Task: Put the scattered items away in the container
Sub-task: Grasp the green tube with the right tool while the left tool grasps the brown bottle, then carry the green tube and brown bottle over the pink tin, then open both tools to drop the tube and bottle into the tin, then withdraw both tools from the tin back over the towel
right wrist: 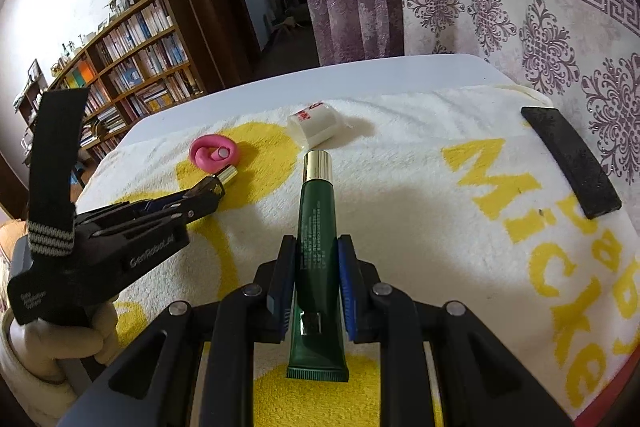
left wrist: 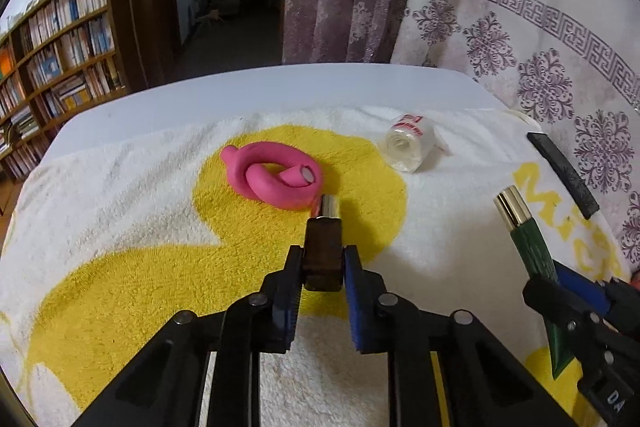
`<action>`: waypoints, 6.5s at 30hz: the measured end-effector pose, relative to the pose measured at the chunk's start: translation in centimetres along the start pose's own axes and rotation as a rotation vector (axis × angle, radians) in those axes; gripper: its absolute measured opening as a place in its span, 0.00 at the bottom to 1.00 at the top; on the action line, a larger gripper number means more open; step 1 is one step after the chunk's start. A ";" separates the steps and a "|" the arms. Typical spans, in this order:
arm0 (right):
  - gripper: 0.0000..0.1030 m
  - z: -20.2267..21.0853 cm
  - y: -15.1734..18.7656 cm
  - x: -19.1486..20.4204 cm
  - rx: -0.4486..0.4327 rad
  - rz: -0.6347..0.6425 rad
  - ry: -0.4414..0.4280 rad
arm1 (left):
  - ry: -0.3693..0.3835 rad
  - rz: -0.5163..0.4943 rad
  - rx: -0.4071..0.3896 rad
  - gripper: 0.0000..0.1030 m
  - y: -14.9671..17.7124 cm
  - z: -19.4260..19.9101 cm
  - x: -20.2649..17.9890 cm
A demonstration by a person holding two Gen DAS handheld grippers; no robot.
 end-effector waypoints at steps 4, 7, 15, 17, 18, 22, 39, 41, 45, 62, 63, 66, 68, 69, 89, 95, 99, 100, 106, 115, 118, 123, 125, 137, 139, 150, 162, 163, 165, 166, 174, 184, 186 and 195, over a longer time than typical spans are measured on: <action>0.21 1.1 -0.5 -0.4 -0.021 -0.016 0.005 | 0.012 -0.016 -0.023 0.20 -0.3 1.1 -0.7; 0.22 2.5 -0.7 -0.7 -0.039 -0.035 0.001 | 0.025 -0.032 -0.047 0.20 -0.6 2.2 -1.5; 0.22 6.4 -0.2 -1.3 -0.084 -0.069 0.000 | 0.045 -0.084 -0.120 0.20 -1.0 5.5 -4.1; 0.22 7.6 0.2 -1.6 -0.096 -0.083 0.001 | 0.050 -0.093 -0.131 0.20 -0.9 6.3 -4.6; 0.21 8.0 0.4 -1.8 -0.100 -0.090 0.001 | 0.052 -0.098 -0.134 0.20 -0.8 6.6 -4.8; 0.22 9.8 1.1 -2.6 -0.117 -0.112 0.006 | 0.057 -0.116 -0.146 0.20 -0.2 8.0 -5.9; 0.22 18.1 4.7 -7.3 -0.211 -0.217 0.039 | 0.107 -0.219 -0.208 0.20 2.9 15.0 -12.6; 0.22 19.0 5.1 -8.0 -0.223 -0.231 0.047 | 0.118 -0.235 -0.214 0.20 3.3 15.7 -13.8; 0.22 21.1 6.2 -9.8 -0.248 -0.258 0.069 | 0.145 -0.270 -0.225 0.20 4.0 16.9 -16.3; 0.22 29.4 12.4 -18.9 -0.326 -0.362 0.281 | 0.316 -0.386 -0.184 0.20 7.6 18.5 -27.5; 0.22 29.7 12.7 -19.3 -0.327 -0.363 0.297 | 0.328 -0.393 -0.181 0.20 7.8 18.6 -28.3; 0.22 30.3 13.3 -19.9 -0.331 -0.354 0.337 | 0.366 -0.407 -0.167 0.20 8.5 18.7 -30.1; 0.22 30.5 13.5 -20.1 -0.332 -0.346 0.352 | 0.390 -0.417 -0.155 0.20 9.0 18.7 -31.3; 0.22 30.7 13.7 -20.3 -0.333 -0.342 0.361 | 0.405 -0.422 -0.147 0.20 9.3 18.7 -32.0; 0.21 32.0 15.2 -21.5 -0.337 -0.336 0.405 | 0.595 -0.476 -0.016 0.26 13.7 17.9 -38.7; 0.24 32.0 16.0 -22.4 -0.319 -0.383 0.394 | 0.589 -0.428 -0.025 0.61 13.5 17.8 -37.8; 0.24 32.1 15.9 -22.2 -0.322 -0.382 0.387 | 0.566 -0.406 -0.050 0.61 12.7 18.2 -36.7; 0.24 32.1 15.9 -22.1 -0.322 -0.380 0.386 | 0.562 -0.401 -0.051 0.61 12.6 18.2 -36.4; 0.24 31.7 15.7 -21.4 -0.318 -0.378 0.384 | 0.512 -0.357 -0.039 0.61 12.0 17.2 -34.2; 0.24 30.4 14.7 -19.4 -0.303 -0.346 0.349 | 0.362 -0.359 -0.137 0.77 11.1 17.5 -31.1; 0.24 29.7 14.4 -18.5 -0.293 -0.330 0.335 | 0.313 -0.367 -0.171 0.77 10.8 17.8 -29.9; 0.24 27.8 13.9 -16.8 -0.267 -0.304 0.305 | 0.245 -0.334 -0.197 0.77 10.1 17.9 -27.0; 0.24 27.2 13.7 -16.1 -0.260 -0.291 0.296 | 0.230 -0.313 -0.200 0.77 9.9 17.9 -25.8; 0.24 23.3 12.0 -11.2 -0.212 -0.213 0.224 | 0.121 -0.221 -0.214 0.77 9.1 17.9 -18.7; 0.24 22.5 11.7 -10.3 -0.203 -0.197 0.213 | 0.111 -0.203 -0.215 0.77 9.1 18.0 -17.5; 0.24 20.7 10.7 -7.4 -0.179 -0.148 0.193 | 0.101 -0.159 -0.226 0.77 8.9 18.7 -14.8; 0.41 18.2 8.8 -5.4 -0.143 -0.125 0.136 | 0.096 -0.141 -0.194 0.77 9.0 18.0 -12.9; 0.45 17.8 8.5 -5.2 -0.137 -0.125 0.130 | 0.092 -0.132 -0.190 0.77 8.9 17.9 -12.4; 0.52 17.1 7.7 -4.8 -0.136 -0.122 0.122 | 0.076 -0.108 -0.182 0.77 8.6 17.4 -11.1; 0.52 16.7 7.3 -4.5 -0.134 -0.116 0.117 | 0.069 -0.095 -0.175 0.77 8.4 17.2 -10.4; 0.52 11.9 4.7 -2.7 -0.074 -0.093 0.085 | -0.003 0.026 -0.110 0.77 6.8 13.8 -3.8; 0.52 6.0 1.2 -2.4 -0.010 -0.118 0.048 | -0.081 0.177 -0.100 0.77 3.5 9.3 3.1; 0.52 5.4 0.5 -2.3 -0.013 -0.106 0.053 | -0.096 0.196 -0.094 0.77 2.8 8.0 4.0; 0.52 1.6 -2.7 -2.2 0.017 -0.111 0.038 | -0.062 0.197 -0.076 0.77 -0.3 2.7 4.1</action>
Point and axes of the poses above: each gripper's, at about its wrist camera, not at the fingertips, and z roughly against the way its jaws point, x to its left, y to its underside, the point moved 6 cm from there along -z, roughly the way its jaws point, and after that the axes turned 1 degree about -z, right-handed, at the moved point
